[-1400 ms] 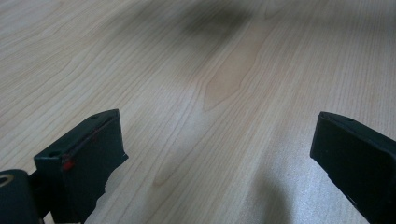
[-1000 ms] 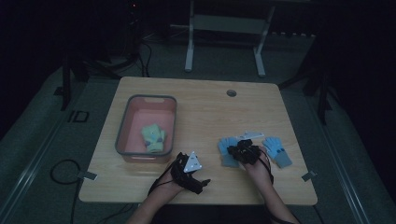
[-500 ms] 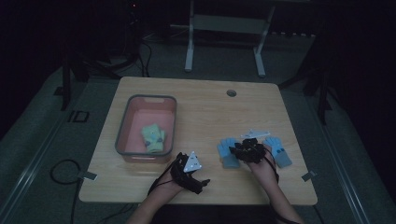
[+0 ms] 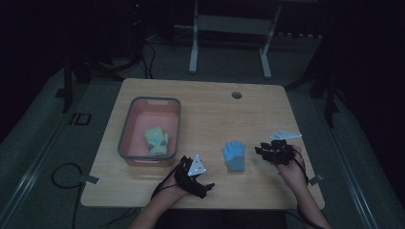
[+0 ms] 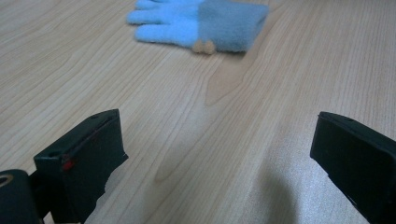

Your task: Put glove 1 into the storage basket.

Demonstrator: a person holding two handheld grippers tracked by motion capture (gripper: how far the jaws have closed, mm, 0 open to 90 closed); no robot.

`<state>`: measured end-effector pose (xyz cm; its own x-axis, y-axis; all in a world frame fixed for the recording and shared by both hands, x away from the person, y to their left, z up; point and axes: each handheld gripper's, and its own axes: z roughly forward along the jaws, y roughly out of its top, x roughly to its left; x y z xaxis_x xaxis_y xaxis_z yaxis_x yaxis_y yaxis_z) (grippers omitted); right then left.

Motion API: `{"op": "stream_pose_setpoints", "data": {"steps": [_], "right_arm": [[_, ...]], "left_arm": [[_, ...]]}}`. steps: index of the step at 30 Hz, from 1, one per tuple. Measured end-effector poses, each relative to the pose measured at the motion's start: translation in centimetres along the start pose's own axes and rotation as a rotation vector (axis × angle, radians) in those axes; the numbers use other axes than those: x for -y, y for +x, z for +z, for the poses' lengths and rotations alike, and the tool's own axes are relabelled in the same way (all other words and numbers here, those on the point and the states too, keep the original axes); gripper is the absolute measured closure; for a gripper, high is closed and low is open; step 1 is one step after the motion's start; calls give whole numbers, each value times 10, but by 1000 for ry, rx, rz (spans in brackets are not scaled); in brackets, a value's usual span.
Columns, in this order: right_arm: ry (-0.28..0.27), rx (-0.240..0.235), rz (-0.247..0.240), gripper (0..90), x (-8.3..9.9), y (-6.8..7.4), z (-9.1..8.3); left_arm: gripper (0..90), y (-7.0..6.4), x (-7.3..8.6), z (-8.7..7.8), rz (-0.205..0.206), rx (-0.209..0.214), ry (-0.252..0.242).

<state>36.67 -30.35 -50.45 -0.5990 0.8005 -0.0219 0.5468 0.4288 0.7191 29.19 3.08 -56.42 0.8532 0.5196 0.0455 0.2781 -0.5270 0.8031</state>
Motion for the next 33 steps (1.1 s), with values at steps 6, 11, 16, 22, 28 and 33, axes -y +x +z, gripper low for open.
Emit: {"op": "stream_pose_setpoints", "data": {"steps": [6,11,16,22,28,33], "right_arm": [[6,21,11,634,13,-30,-14],[14,22,47,642,27,-59,-22],[43,24,35,649,38,-80,-21],[92,13,27,650,52,-94,-12],[104,-12,42,685,58,-98,-7],[111,53,58,846,56,-90,-5]], "left_arm": [[31,0,0,0,3,5,5],[31,0,0,0,10,2,7],[31,1,1,0,4,5,-1],[31,1,1,0,12,12,0],[31,2,2,-1,0,15,-7],[31,1,2,-1,3,15,-4]]}}
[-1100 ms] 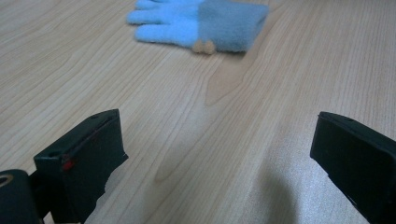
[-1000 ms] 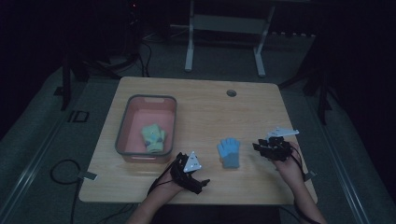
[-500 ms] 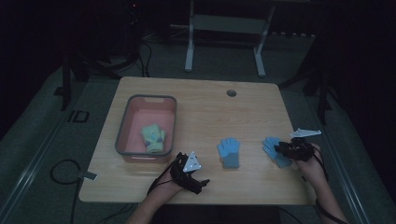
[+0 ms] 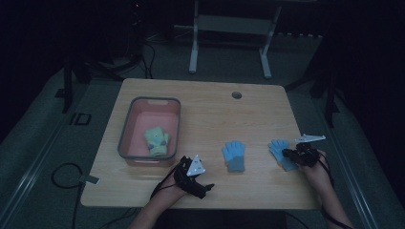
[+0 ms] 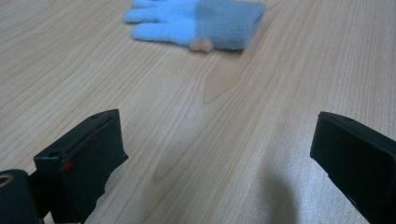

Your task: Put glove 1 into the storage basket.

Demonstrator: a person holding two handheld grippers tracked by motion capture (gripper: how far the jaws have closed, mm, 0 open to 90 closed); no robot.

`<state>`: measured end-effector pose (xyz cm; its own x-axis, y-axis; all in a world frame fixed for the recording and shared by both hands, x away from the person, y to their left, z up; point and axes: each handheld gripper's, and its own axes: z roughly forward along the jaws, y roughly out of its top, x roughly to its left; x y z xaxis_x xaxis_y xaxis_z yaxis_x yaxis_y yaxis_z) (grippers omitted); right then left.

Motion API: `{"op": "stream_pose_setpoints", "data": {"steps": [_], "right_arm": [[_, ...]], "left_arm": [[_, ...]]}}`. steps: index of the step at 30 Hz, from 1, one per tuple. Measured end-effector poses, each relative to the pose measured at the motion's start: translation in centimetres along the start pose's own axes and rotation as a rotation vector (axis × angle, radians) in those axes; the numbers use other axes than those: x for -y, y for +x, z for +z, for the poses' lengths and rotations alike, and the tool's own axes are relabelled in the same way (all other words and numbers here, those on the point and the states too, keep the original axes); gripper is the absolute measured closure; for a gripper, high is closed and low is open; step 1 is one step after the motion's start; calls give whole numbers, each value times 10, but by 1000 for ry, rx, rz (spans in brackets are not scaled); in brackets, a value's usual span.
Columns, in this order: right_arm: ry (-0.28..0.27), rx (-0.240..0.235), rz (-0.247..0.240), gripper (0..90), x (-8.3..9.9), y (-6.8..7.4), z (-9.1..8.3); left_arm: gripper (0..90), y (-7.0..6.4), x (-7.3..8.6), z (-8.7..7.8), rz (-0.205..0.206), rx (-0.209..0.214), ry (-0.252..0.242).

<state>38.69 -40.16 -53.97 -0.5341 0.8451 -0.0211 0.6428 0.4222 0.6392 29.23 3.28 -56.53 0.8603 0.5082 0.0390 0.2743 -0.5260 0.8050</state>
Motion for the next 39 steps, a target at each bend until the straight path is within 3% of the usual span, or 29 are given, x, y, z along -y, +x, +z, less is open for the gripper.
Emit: {"op": "stream_pose_setpoints", "data": {"steps": [3,6,9,14,17,21,25,27,31,39], "right_arm": [[11,15,58,857,-2,1,-1],[9,32,77,861,-6,7,-5],[-39,56,116,860,-19,25,-21],[-102,42,170,860,-36,53,-35],[-121,82,163,860,-43,76,-36],[-141,81,205,860,-45,87,-32],[-153,98,281,859,-40,101,-22],[-155,95,311,859,-37,103,-17],[-125,131,321,858,-29,105,-2],[-70,147,325,845,-17,95,18]], "left_arm": [[31,0,0,0,1,-1,1],[31,-1,0,0,3,-2,3],[31,-1,0,0,4,-2,0],[31,-1,-1,0,7,0,-2],[31,-2,-1,0,5,2,-3],[31,-2,-1,0,5,3,-4],[31,-1,-1,-1,5,4,-7],[31,-1,-1,-1,5,5,-7],[31,-1,-1,-1,4,7,-11],[31,0,0,-1,-3,9,-14]]}}
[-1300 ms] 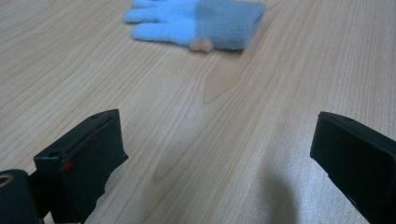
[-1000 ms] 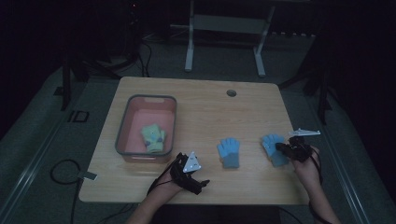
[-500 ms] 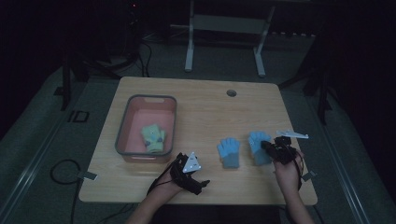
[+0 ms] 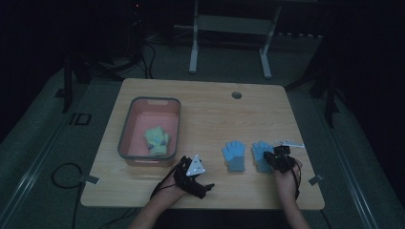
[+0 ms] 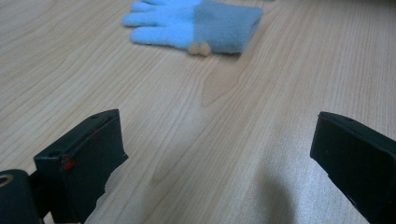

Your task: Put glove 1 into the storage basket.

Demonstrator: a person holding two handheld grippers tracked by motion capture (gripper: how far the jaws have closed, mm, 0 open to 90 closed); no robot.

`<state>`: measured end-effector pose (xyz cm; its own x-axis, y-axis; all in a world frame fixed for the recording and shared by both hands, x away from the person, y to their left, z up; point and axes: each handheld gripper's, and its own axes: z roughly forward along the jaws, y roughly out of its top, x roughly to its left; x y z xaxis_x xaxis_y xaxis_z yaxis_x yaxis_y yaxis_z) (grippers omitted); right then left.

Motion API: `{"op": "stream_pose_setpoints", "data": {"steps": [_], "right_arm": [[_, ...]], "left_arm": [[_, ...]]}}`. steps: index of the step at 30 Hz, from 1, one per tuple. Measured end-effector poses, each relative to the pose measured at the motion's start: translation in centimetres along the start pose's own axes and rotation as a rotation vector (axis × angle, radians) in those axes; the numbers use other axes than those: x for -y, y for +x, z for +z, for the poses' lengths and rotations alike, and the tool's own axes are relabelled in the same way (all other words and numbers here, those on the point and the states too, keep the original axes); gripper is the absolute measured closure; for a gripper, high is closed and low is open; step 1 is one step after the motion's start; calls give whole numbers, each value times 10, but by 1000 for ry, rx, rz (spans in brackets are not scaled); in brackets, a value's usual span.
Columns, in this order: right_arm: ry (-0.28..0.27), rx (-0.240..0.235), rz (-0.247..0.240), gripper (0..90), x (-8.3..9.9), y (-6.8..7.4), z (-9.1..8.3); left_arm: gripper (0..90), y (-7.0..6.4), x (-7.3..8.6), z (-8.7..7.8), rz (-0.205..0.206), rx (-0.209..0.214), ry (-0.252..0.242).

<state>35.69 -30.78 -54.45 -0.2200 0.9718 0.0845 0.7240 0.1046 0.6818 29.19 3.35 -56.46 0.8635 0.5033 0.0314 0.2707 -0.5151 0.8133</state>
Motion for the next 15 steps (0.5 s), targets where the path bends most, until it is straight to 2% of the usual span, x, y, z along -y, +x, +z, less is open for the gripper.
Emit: {"op": "stream_pose_setpoints", "data": {"steps": [8,11,13,15], "right_arm": [[12,-30,-42,770,-4,-3,-4],[25,-51,-102,741,-9,-7,-10],[20,-42,-144,715,-12,-9,-12],[9,-88,-183,697,-15,-12,-15]], "left_arm": [[31,-1,0,1,10,0,7],[31,0,0,1,7,-3,4],[31,0,0,0,10,-2,6],[31,-1,1,1,13,-2,9]]}}
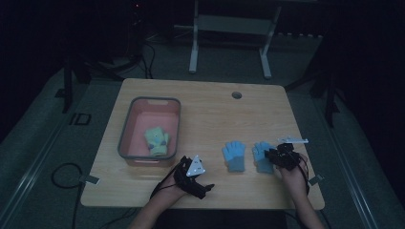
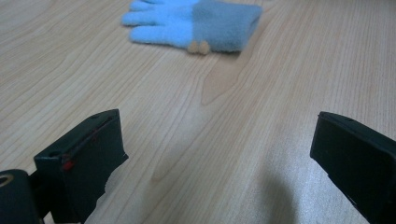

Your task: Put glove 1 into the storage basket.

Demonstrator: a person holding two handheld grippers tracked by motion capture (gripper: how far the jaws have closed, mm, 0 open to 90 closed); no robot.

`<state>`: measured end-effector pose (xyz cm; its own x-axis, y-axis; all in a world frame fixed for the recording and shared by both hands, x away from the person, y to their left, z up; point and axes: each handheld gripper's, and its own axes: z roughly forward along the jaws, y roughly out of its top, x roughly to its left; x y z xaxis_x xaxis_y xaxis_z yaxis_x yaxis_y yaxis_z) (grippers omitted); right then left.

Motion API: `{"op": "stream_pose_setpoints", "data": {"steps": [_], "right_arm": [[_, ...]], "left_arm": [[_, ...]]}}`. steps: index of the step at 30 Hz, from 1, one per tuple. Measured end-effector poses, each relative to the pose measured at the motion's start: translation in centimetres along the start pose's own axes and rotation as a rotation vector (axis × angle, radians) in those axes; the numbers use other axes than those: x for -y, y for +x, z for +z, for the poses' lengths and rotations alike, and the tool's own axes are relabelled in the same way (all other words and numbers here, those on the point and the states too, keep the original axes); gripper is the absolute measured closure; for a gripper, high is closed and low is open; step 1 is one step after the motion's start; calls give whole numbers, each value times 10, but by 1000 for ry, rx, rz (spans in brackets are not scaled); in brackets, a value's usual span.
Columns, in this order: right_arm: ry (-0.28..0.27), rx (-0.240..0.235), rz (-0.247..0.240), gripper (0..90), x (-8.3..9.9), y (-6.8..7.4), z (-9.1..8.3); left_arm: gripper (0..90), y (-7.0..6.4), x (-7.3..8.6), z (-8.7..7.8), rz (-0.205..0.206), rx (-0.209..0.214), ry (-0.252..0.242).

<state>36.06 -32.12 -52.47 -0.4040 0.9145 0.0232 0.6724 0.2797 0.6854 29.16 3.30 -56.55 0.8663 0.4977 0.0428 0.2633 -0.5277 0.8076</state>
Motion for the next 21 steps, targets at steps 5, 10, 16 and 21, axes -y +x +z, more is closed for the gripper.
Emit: {"op": "stream_pose_setpoints", "data": {"steps": [5,10,16,21], "right_arm": [[27,-48,-92,656,-4,-7,-3],[27,-100,-150,639,-2,-11,-1],[41,-143,-179,596,5,-13,8],[47,-129,-197,683,11,-11,16]], "left_arm": [[31,-1,0,1,9,-3,8],[31,-1,0,0,6,1,5],[31,-2,0,0,9,-5,6],[31,-2,0,0,11,-7,6]]}}
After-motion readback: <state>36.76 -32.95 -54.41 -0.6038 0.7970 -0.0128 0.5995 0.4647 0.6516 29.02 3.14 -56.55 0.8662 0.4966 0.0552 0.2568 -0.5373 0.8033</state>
